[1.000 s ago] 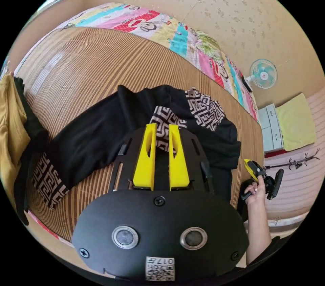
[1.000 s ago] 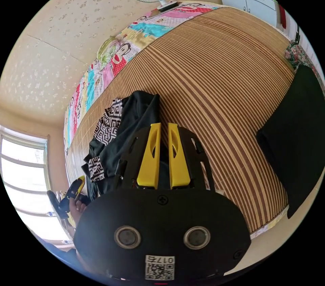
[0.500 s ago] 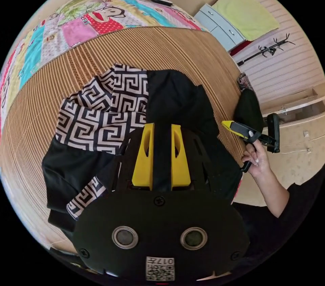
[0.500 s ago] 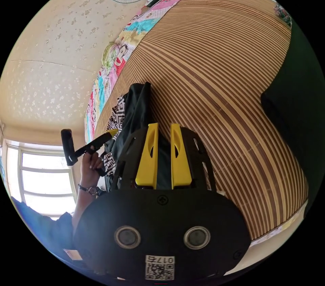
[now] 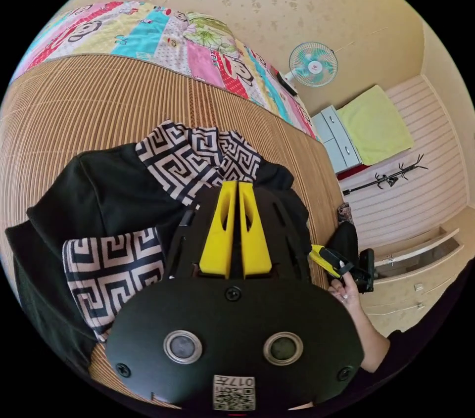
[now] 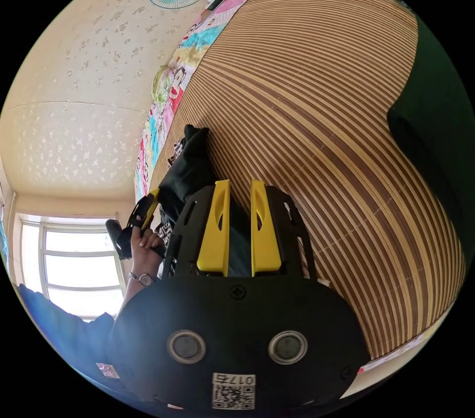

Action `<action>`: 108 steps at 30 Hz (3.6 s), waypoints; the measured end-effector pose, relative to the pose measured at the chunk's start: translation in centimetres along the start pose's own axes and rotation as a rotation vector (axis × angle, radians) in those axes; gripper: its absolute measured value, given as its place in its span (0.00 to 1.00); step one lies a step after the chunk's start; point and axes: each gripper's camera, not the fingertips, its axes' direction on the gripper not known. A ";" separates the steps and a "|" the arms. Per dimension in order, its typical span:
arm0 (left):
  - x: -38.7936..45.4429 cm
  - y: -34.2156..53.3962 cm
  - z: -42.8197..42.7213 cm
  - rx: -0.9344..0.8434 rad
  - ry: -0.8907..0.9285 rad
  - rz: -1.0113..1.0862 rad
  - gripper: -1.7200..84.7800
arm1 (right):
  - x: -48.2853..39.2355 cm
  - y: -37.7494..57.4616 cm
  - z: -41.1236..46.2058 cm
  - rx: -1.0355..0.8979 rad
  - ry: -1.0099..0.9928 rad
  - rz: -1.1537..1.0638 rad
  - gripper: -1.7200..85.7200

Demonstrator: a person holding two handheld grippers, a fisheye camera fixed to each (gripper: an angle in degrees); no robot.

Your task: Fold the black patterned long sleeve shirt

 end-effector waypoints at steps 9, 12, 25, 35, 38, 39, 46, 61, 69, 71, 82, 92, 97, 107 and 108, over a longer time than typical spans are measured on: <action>4.0 -3.0 0.1 0.002 0.037 0.217 0.09 | -1.4 -1.5 0.2 -0.014 -0.025 -0.096 0.10; 6.4 -5.1 1.5 -0.050 0.136 0.337 0.10 | -2.4 -2.7 0.9 -0.039 -0.067 -0.141 0.11; 7.7 -13.3 12.5 -0.445 0.468 0.111 0.18 | -3.7 1.0 1.6 -0.056 0.019 -0.215 0.12; 4.4 -16.2 14.6 -0.424 0.788 0.068 0.18 | -4.1 2.4 1.1 0.070 0.205 -0.240 0.08; 5.5 -15.7 11.8 -0.387 0.770 0.206 0.17 | -4.4 2.4 1.2 0.073 0.247 -0.259 0.06; 5.7 -15.2 10.3 -0.366 0.760 0.242 0.17 | -4.4 2.4 1.1 0.078 0.247 -0.248 0.06; 4.9 -11.3 -0.3 -0.186 0.820 0.280 0.16 | -7.6 3.4 0.2 0.128 0.206 -0.346 0.10; 3.0 6.6 -14.7 0.028 -0.008 0.021 0.16 | -17.2 -6.7 12.4 -0.100 0.446 -0.704 0.09; 2.9 9.9 -17.3 0.031 -0.046 -0.129 0.12 | -19.8 -5.6 15.2 -0.104 0.644 -1.017 0.06; 4.4 10.0 -18.9 0.076 -0.024 -0.096 0.12 | -19.4 -6.2 14.6 -0.104 0.575 -0.911 0.06; 7.8 7.9 -22.5 0.205 -0.137 -0.130 0.13 | -14.2 -7.5 13.6 -0.029 0.201 -0.489 0.05; 9.3 8.9 -28.6 0.329 -0.150 -0.227 0.06 | -15.3 -5.4 15.9 -0.068 0.303 -0.605 0.04; 8.4 8.9 -30.2 0.298 -0.030 -0.245 0.08 | -16.7 -4.1 17.1 -0.015 0.461 -0.660 0.04; 11.4 19.6 -41.8 0.278 0.014 -0.429 0.12 | -17.0 -1.8 15.4 0.123 0.404 -0.493 0.04; 10.8 21.6 -43.0 0.275 0.056 -0.523 0.12 | -17.4 -1.0 15.0 0.138 0.384 -0.505 0.04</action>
